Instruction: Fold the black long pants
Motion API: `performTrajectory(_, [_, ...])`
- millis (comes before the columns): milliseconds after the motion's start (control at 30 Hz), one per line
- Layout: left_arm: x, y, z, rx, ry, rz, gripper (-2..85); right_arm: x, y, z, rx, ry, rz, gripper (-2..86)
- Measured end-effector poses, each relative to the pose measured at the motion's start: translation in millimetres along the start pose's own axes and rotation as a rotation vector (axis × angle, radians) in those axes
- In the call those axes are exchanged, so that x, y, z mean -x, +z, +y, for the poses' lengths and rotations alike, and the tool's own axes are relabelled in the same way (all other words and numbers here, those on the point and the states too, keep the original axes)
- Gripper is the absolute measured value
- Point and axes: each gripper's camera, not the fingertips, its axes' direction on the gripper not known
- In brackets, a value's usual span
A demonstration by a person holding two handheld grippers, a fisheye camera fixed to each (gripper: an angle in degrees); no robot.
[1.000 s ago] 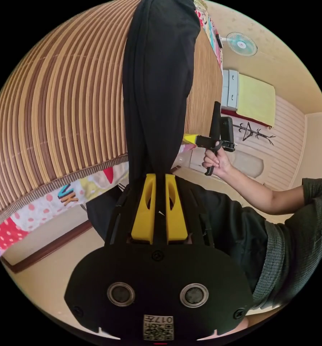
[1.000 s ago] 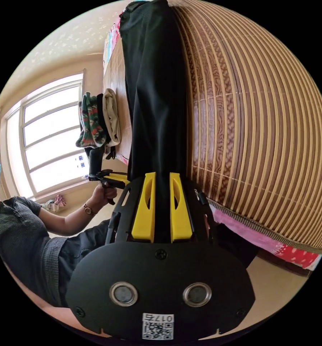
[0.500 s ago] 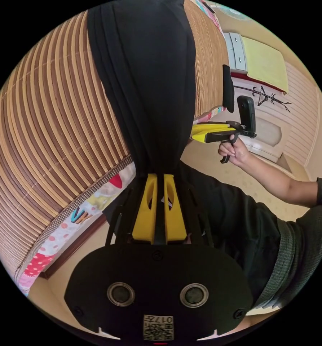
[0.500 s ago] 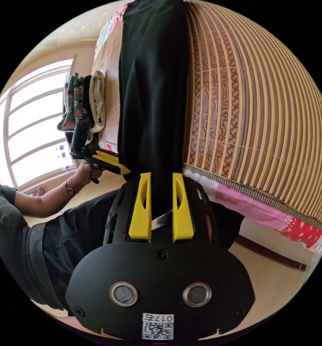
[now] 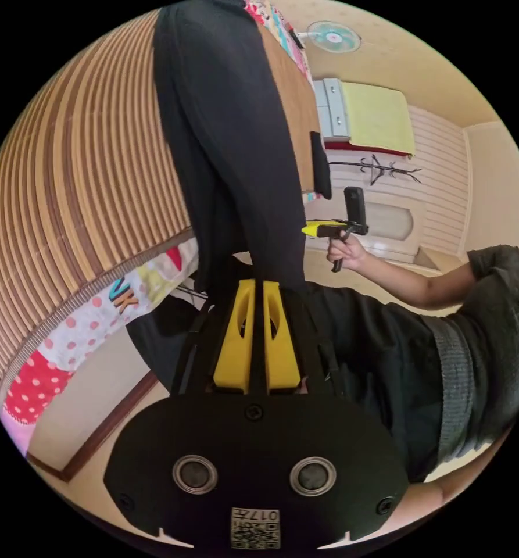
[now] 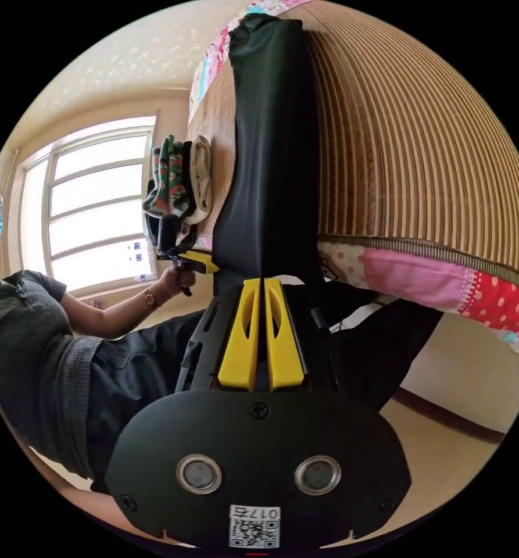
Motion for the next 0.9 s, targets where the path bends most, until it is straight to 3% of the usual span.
performTrajectory(100, [1.7, 15.9, 7.3, -0.038, -0.082, -0.036, -0.2, -38.0, 20.1, -11.1, 0.022, 0.131, -0.041, 3.8])
performTrajectory(233, [-9.9, -27.8, 17.5, -0.303, -0.051, 0.062, 2.4, -40.0, 12.0, -10.9, 0.057, 0.086, -0.016, 7.6])
performTrajectory(400, [7.6, -58.8, -28.3, -0.424, -0.065, 0.160, 15.6, -48.9, -39.9, -43.2, -0.126, 0.078, -0.079, 10.8])
performTrajectory(467, [11.4, -66.9, -52.6, -0.462, -0.040, 0.171, 17.2, -62.1, -57.6, -78.8, -0.201, 0.063, -0.147, 13.1])
performTrajectory(600, [10.8, -77.8, -104.8, -0.510, 0.001, 0.115, 13.1, -76.1, -60.3, -147.3, -0.208, 0.007, -0.262, 15.8])
performTrajectory(800, [5.1, -58.6, -130.4, -0.456, -0.018, 0.128, 7.7, -51.4, -36.5, -243.3, -0.145, -0.066, -0.207, 13.1])
performTrajectory(900, [13.2, -49.7, -105.4, -0.487, -0.043, 0.309, 5.6, -45.1, -24.6, -252.7, -0.131, -0.040, -0.141, 6.6])
